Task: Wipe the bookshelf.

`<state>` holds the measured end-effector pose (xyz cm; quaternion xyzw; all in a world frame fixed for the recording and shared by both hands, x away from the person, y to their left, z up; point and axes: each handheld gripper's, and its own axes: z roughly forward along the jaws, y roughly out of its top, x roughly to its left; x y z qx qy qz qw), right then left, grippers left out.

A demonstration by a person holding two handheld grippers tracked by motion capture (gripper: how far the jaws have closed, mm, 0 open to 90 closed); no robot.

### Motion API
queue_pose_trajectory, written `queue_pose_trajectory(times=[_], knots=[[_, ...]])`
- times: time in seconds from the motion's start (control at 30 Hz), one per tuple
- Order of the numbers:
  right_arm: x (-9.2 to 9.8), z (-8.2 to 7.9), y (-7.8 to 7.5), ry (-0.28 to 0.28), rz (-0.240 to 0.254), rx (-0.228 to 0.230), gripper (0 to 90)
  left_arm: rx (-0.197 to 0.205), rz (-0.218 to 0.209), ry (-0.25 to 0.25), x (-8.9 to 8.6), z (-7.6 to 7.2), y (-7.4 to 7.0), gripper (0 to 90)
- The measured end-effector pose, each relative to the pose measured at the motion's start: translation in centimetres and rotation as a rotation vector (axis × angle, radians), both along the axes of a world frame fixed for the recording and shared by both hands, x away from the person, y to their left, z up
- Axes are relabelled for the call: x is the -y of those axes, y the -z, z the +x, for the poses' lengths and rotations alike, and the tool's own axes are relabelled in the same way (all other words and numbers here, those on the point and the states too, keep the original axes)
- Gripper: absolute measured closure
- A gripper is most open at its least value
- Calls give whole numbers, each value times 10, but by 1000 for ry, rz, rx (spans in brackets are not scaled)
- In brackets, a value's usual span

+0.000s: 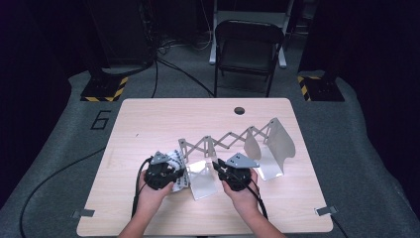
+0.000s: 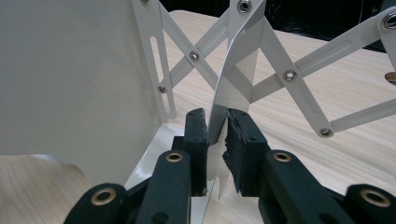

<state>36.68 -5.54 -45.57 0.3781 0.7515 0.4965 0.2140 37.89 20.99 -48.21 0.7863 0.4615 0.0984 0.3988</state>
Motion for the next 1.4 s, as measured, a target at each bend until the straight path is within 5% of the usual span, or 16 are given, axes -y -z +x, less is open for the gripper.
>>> queue_pose_trajectory(times=[0.1,0.23,0.3,0.33,0.47,0.57,0.7,0.73,0.77,0.83,1.03,1.07,1.2,1.3,1.37,1.4], knots=[[0,0,0,-10,-1,-10,779,-33,9,6,0,3,10,786],[0,-1,0,-12,9,-13,775,1,-21,-13,-4,3,-4,786],[0,-1,-1,-13,7,-14,772,44,-87,-28,-7,-4,-30,786],[0,-1,-1,-14,7,-16,770,115,-81,0,-9,-12,-54,786],[-1,-2,-1,-18,9,-21,765,196,-123,18,-11,-25,-86,785],[-1,-2,-1,-19,9,-21,765,191,-128,22,-11,-25,-81,786],[-1,-2,0,-26,12,-18,763,101,-103,-4,-7,-16,-45,786],[-1,-2,0,-26,13,-18,763,43,-63,0,-2,-13,-19,786],[-1,-2,0,-26,13,-18,763,43,-63,0,-2,-13,-19,786],[0,-2,0,-29,15,-22,761,-65,-27,22,5,-10,13,787],[0,-3,0,-41,26,-29,750,-19,-81,3,0,-12,-11,787],[1,-3,0,-48,22,-22,747,32,-129,1,-4,-18,-35,787],[2,-3,0,-41,31,-30,733,157,-167,40,-9,-33,-82,786],[2,-3,-1,-43,25,-23,721,171,-168,48,-8,-37,-87,785],[1,-4,-1,-42,28,-29,716,154,-162,47,-6,-36,-77,784],[1,-4,-1,-47,27,-29,715,97,-140,35,-3,-32,-57,785]])
